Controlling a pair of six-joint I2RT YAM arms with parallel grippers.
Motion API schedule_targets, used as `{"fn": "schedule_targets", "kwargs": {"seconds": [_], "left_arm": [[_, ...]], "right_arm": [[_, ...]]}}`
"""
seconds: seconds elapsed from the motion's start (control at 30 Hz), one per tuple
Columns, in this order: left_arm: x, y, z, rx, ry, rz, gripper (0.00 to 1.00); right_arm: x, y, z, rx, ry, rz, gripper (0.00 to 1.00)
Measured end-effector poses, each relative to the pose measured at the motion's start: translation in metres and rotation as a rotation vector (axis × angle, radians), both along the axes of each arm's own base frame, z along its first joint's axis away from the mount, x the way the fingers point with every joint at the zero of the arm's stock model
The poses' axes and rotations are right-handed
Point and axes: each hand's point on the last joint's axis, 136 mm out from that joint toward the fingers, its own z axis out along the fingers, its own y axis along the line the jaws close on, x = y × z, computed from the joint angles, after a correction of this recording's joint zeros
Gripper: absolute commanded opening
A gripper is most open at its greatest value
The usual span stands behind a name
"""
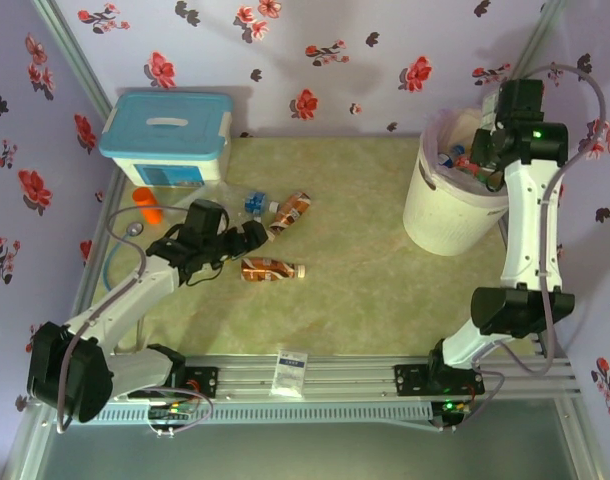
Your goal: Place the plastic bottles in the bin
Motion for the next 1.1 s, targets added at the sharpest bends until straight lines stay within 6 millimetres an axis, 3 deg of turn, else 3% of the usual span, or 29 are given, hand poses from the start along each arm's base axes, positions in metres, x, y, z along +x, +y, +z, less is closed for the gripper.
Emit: {"fn": "schedule_targets", "kwargs": {"seconds": [0.13, 0.23, 0.3, 0.4, 0.6, 0.73, 0.9, 1.1], "left_arm": [[-0.005, 0.000, 0.000, 0.096, -0.009, -0.055, 0.99], [-0.006, 0.001, -0.001, 0.144, -0.017, -0.087, 0.97], [-0.005, 0.001, -0.005, 0.172, -0.012, -0.106, 0.96], [-0.006, -0.002, -0.013, 0.212, 0.005, -0.143, 0.96], [-0.009, -0.009, -0.024, 0.295, 0.021, -0.247, 0.99], [-0.009, -0.011, -0.025, 0.355, 0.002, -0.317, 1.00], [-0.008, -0.017, -0.024, 0.424, -0.046, -0.429, 1.00], [-0.009, -0.031, -0.040, 0.519, -0.066, -0.607, 1.00]], "right_arm": [[0.006, -0.001, -0.037, 0.041, 0.095, 0.001, 0.33], [0.009, -0.003, -0.053, 0.064, 0.132, 0.000, 0.38], [0.010, -0.004, -0.058, 0.076, 0.145, -0.001, 0.44], [0.012, -0.003, -0.062, 0.093, 0.147, -0.006, 0.62], [0.014, -0.002, -0.061, 0.099, 0.139, 0.000, 0.72], [0.015, -0.002, -0.056, 0.098, 0.126, 0.001, 0.78], [0.014, 0.003, -0.035, 0.114, 0.065, 0.014, 0.81], [-0.002, 0.027, 0.010, 0.208, -0.081, 0.083, 0.81]]}}
